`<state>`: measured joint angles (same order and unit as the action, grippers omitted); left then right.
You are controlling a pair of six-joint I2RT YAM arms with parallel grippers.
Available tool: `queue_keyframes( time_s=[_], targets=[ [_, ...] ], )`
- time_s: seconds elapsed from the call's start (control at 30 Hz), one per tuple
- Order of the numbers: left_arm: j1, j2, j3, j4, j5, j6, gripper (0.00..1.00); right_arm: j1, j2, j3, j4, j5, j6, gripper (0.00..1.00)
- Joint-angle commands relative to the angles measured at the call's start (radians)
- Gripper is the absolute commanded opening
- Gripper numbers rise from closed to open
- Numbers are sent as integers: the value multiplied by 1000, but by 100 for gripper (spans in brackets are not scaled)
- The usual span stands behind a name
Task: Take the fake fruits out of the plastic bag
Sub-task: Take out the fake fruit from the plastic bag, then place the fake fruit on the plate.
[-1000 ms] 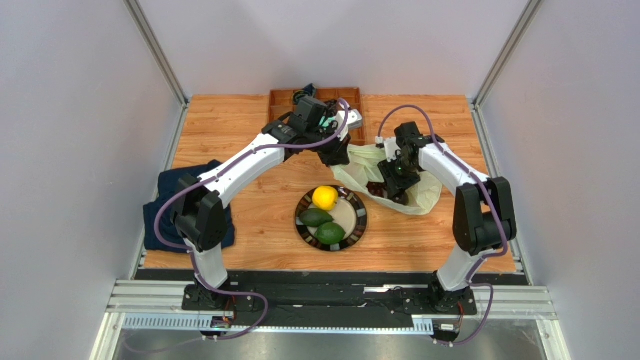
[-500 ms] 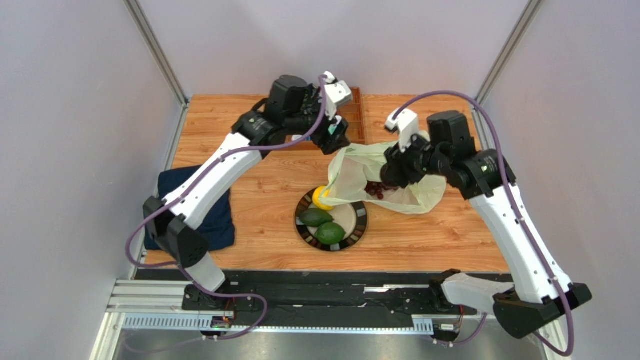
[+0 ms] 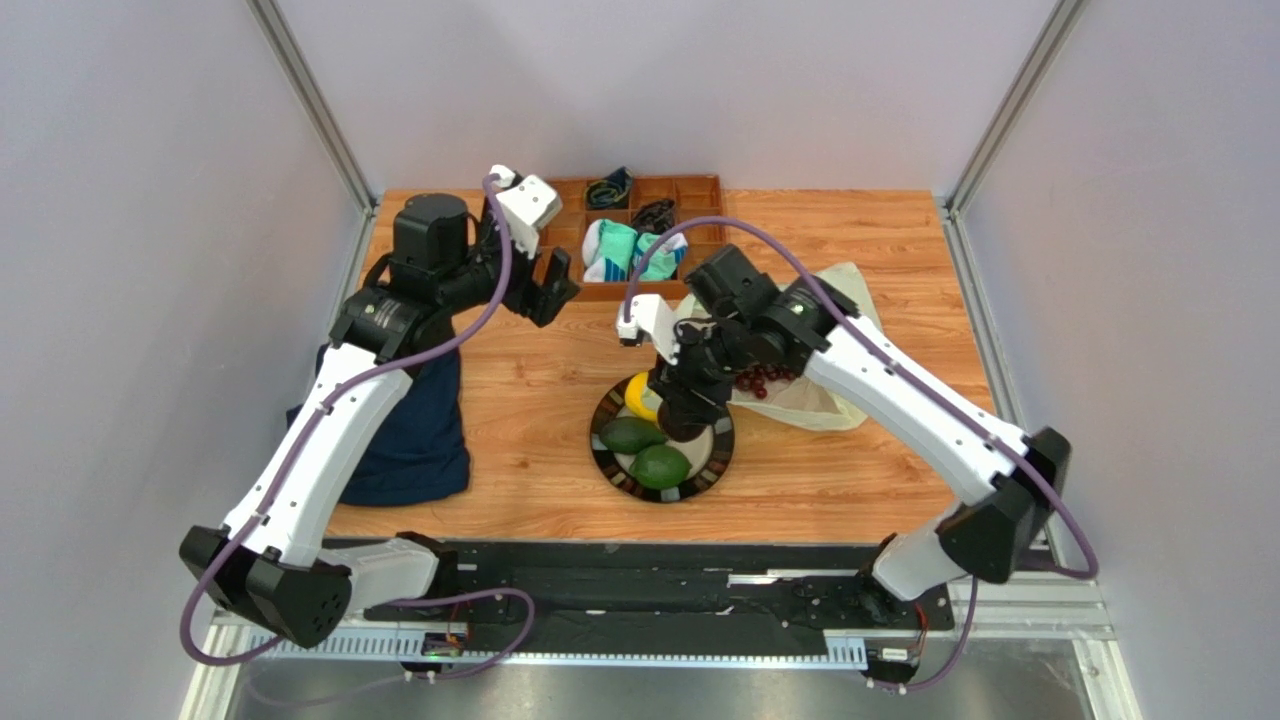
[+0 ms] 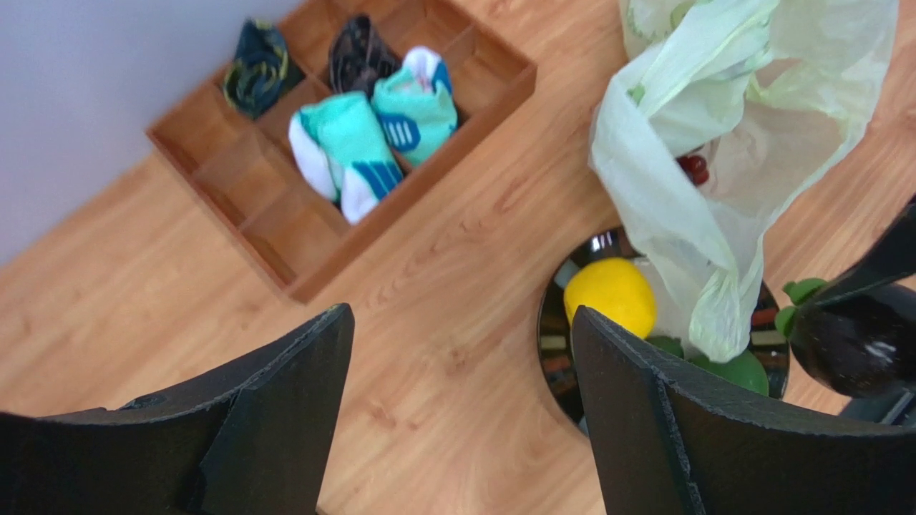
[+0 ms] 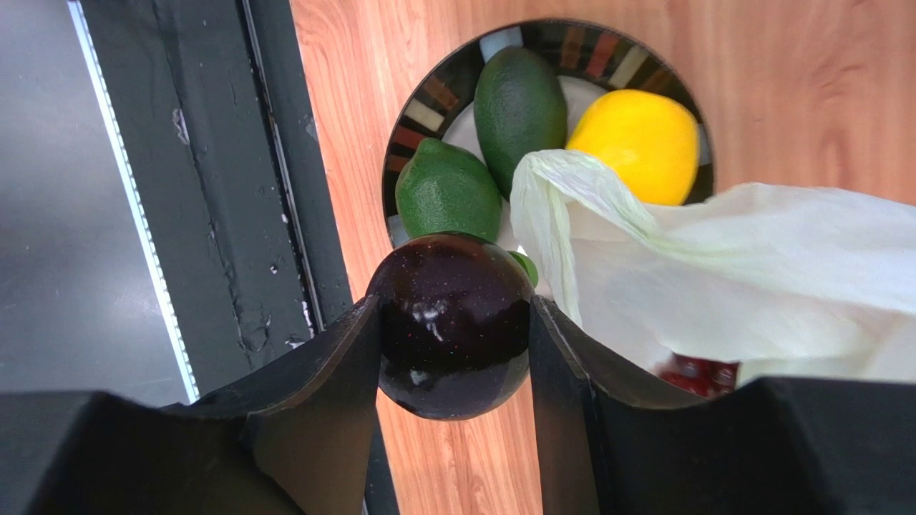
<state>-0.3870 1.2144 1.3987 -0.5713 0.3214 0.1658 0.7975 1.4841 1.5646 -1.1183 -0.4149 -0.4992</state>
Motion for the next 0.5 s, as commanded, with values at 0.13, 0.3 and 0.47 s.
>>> queue_keyframes(
  time_s=[0.13, 0.3, 0.47],
  targets=[
    [128, -138, -82, 4, 122, -20, 81, 0, 58, 11, -57, -36, -45, 37],
    [166, -159, -112, 10, 201, -37, 80, -20, 132, -60, 3, 93, -15, 35],
    [171, -154, -101, -12, 242, -26, 80, -89, 228, -48, 104, 152, 10, 34]
  ],
)
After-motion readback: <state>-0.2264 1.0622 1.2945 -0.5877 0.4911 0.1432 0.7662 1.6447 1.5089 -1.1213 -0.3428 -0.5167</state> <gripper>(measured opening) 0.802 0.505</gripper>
